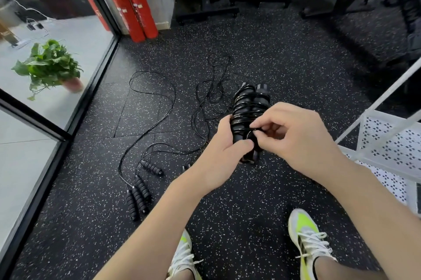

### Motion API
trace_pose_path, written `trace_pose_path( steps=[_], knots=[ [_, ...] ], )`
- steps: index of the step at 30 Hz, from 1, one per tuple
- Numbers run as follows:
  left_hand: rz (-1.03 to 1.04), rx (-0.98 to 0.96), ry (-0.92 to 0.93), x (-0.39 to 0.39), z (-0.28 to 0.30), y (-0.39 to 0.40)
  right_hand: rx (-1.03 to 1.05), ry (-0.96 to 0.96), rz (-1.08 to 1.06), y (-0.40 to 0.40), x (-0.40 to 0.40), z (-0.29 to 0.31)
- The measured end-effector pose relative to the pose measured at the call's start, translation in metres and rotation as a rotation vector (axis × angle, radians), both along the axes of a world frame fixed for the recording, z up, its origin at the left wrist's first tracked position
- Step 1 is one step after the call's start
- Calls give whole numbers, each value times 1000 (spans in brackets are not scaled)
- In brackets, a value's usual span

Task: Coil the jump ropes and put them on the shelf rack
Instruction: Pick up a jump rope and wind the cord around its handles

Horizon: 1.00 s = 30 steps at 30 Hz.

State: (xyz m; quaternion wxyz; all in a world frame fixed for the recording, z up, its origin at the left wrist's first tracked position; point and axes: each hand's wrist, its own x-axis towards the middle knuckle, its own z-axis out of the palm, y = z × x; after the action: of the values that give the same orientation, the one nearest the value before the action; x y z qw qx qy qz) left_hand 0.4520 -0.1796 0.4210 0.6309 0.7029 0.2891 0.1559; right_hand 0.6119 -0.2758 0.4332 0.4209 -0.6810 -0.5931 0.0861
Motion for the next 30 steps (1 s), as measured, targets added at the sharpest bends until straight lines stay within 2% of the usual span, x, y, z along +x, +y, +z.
trace_pose_path(
  steps=[8,12,15,19,26,30],
  knots=[
    [101,-28,-64,5,9,2,278,-186,-44,-1,-5,-1],
    [119,0,-43,6,8,3,200,-195,8,-3,-3,1],
    [107,26,-17,4,4,4,66,-139,40,-3,-1,7],
    [65,32,17,5,0,6,-94,-162,22,0,2,6],
    [31,-46,70,3,-7,8,-136,-241,153,4,8,5],
    [35,-197,50,4,-10,12,-136,-295,173,5,8,4]
  ],
)
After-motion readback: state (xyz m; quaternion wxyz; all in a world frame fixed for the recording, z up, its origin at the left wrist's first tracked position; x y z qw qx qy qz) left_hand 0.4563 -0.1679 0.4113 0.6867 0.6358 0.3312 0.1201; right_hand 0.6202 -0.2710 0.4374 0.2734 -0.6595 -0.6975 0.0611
